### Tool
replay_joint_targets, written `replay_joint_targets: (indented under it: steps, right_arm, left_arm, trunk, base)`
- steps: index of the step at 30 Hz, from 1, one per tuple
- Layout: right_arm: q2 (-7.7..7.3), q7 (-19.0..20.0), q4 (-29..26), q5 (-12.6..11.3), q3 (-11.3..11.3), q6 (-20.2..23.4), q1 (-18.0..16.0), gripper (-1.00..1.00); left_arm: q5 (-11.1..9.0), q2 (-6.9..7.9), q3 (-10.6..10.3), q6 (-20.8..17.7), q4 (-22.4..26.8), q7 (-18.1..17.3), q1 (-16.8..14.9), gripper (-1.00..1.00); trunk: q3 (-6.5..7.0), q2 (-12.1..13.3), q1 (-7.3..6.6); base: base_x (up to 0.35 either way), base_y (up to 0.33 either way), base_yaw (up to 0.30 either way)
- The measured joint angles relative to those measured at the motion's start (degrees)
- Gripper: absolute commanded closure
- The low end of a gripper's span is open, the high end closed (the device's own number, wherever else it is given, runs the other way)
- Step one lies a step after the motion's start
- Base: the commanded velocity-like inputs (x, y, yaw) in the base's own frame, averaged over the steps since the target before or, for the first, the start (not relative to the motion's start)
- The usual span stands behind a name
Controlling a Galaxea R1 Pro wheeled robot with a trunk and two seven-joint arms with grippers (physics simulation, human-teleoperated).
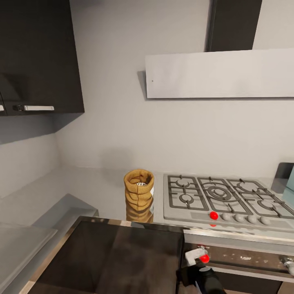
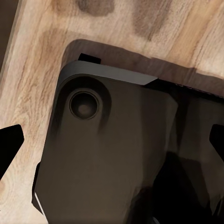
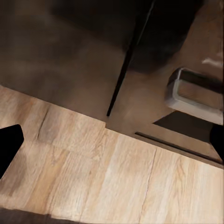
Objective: In the kitchen, take the popcorn bag from the countertop, put it into the microwave, and heat it until the popcorn is cooked so the cooked popcorn ends up inside the bag.
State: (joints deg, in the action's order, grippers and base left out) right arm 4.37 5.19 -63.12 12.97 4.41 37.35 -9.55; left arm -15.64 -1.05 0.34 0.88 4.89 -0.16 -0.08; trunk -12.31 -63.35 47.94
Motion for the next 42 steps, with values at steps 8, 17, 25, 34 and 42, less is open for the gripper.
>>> replay_joint_targets:
  steps: [8, 17, 25, 34, 42]
  right_arm:
    - [2.81, 0.0, -13.5, 0.1, 1.1, 10.6, 0.0, -1.0]
    - [5.62, -0.2, -23.3, 0.2, 4.1, 22.4, -8.0, -1.0]
    - [5.62, -0.3, -23.2, 0.1, 4.1, 22.4, -23.1, -1.0]
    - [5.62, -0.6, -18.4, -0.1, 3.6, 22.4, -39.2, -1.0]
    - [5.62, -0.7, 6.1, 0.0, 1.1, 22.4, -54.0, -1.0]
  left_arm:
    - [0.0, -0.01, 0.0, 0.0, 0.0, 0.0, 0.0, -1.0]
    - [0.1, 0.0, 0.0, 0.0, 0.0, 0.0, 0.0, -1.0]
    - [0.1, 0.0, 0.0, 0.0, 0.0, 0.0, 0.0, -1.0]
    - [0.0, 0.0, 0.0, 0.0, 0.0, 0.0, 0.0, -1.0]
    - [0.0, 0.0, 0.1, 0.0, -0.1, 0.0, 0.0, -1.0]
  trunk:
    - [0.0, 0.0, 0.0]
    - [0.01, 0.0, 0.0]
    - [0.01, 0.0, 0.0]
    - [0.0, 0.0, 0.0]
    - [0.0, 0.0, 0.0]
  base:
    - [0.0, 0.0, 0.0]
    - [0.0, 0.0, 0.0]
    - [0.0, 0.0, 0.0]
    - [0.0, 0.0, 0.0]
    - [0.0, 0.0, 0.0]
